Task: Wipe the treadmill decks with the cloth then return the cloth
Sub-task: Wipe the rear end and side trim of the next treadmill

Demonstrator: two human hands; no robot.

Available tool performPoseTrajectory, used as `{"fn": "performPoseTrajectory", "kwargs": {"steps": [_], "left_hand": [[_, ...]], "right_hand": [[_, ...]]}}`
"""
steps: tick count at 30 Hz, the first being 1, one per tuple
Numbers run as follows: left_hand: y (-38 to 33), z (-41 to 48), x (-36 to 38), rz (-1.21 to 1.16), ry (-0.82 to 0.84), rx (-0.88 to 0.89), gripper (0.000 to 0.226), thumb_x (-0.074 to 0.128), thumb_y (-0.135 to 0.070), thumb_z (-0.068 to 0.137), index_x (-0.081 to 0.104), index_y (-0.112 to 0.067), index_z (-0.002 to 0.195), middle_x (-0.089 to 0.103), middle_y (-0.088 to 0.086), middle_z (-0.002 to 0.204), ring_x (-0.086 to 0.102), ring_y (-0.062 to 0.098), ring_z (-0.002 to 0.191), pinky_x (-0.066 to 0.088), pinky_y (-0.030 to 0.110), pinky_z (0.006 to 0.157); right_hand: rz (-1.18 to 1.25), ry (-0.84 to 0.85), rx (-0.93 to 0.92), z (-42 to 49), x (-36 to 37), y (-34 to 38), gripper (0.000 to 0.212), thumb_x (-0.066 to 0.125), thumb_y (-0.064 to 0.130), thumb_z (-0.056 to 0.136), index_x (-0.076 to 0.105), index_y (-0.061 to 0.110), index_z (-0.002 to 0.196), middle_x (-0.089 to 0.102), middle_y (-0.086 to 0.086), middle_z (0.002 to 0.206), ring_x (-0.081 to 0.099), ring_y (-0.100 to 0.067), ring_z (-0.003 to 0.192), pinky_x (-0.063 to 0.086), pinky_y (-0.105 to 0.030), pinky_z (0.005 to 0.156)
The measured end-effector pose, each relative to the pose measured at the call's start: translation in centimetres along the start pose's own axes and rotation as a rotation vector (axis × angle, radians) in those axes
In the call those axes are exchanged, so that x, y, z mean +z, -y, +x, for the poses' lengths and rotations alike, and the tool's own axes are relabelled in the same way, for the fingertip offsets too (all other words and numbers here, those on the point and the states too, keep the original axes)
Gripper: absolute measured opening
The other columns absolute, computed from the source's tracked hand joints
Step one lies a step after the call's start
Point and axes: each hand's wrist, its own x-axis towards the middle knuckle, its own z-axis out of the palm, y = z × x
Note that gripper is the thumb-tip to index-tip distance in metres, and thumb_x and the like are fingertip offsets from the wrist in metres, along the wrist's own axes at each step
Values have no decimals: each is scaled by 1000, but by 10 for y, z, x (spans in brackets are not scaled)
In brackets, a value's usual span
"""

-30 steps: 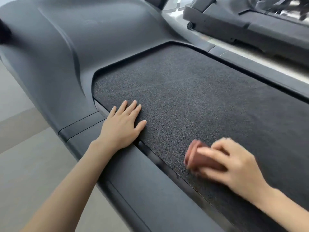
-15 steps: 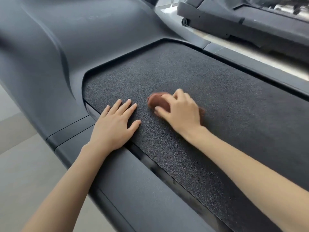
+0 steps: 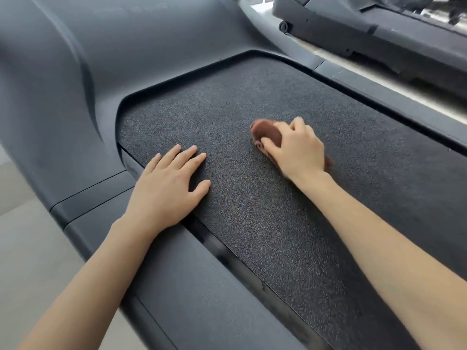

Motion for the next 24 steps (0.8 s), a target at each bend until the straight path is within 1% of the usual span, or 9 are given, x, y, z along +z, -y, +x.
{"fn": "performPoseTrajectory", "kwargs": {"steps": [2, 4, 8, 11, 13, 16, 19, 22, 24], "left_hand": [[-1, 1, -2, -1, 4, -3, 62, 30, -56, 89, 22, -36, 146, 17, -14, 155, 7, 11, 144, 5, 36, 118], [-1, 1, -3, 9, 11, 0, 63, 28, -56, 89, 20, -34, 147, 15, -14, 156, 5, 10, 144, 3, 35, 117], [4, 1, -6, -4, 51, 40, 65, 32, -55, 91, 19, -28, 148, 12, -12, 156, 4, 11, 145, 4, 34, 118], [29, 12, -18, -1, 122, 96, 62, 34, -57, 91, 19, -35, 147, 12, -13, 156, 7, 9, 144, 7, 36, 118], [49, 16, -26, 6, 134, 43, 61, 32, -58, 90, 17, -39, 146, 10, -14, 156, 5, 8, 144, 5, 33, 118], [61, 14, -25, 23, 76, 4, 61, 27, -58, 90, 15, -39, 146, 8, -14, 156, 2, 7, 144, 2, 27, 117], [60, 12, -18, 15, 25, 4, 59, 24, -58, 90, 13, -41, 146, 7, -16, 156, 1, 5, 144, 1, 27, 117], [62, 14, -18, -16, -10, -3, 58, 19, -64, 89, 16, -45, 145, 8, -20, 155, 1, 2, 143, 1, 23, 114], [63, 16, -20, -43, -24, -11, 64, 18, -65, 81, 21, -47, 143, 11, -23, 154, 2, -1, 142, 2, 20, 112]], "right_hand": [[-14, 2, 41, 16, 8, 23, 49, 47, 52, 90, 55, 18, 124, 50, -11, 116, 50, -31, 105, 42, -38, 85], [-21, -4, -12, 17, 10, 45, 48, 47, 52, 90, 55, 17, 122, 50, -12, 116, 51, -30, 103, 42, -37, 83], [32, -23, -262, -17, 0, 59, 44, 50, 53, 88, 59, 18, 114, 51, -9, 103, 51, -27, 92, 41, -35, 75], [164, -42, -460, -41, -10, 48, 44, 56, 53, 81, 65, 22, 110, 55, -6, 90, 55, -25, 81, 46, -33, 69], [185, -24, -504, -36, -10, 40, 43, 57, 55, 78, 66, 26, 109, 56, -2, 87, 57, -22, 78, 45, -29, 65], [146, -4, -422, 0, 1, 38, 42, 60, 54, 81, 64, 27, 113, 55, -3, 91, 57, -23, 85, 43, -30, 66], [92, 31, -201, 57, 22, 43, 46, 54, 53, 86, 58, 26, 123, 51, -7, 105, 52, -27, 102, 43, -36, 76], [61, 59, -58, 110, 43, 53, 47, 49, 51, 90, 54, 21, 125, 48, -12, 114, 47, -31, 109, 41, -39, 82], [41, 66, 5, 137, 56, 66, 47, 47, 50, 92, 52, 17, 124, 46, -15, 119, 46, -33, 112, 41, -42, 87]]}}
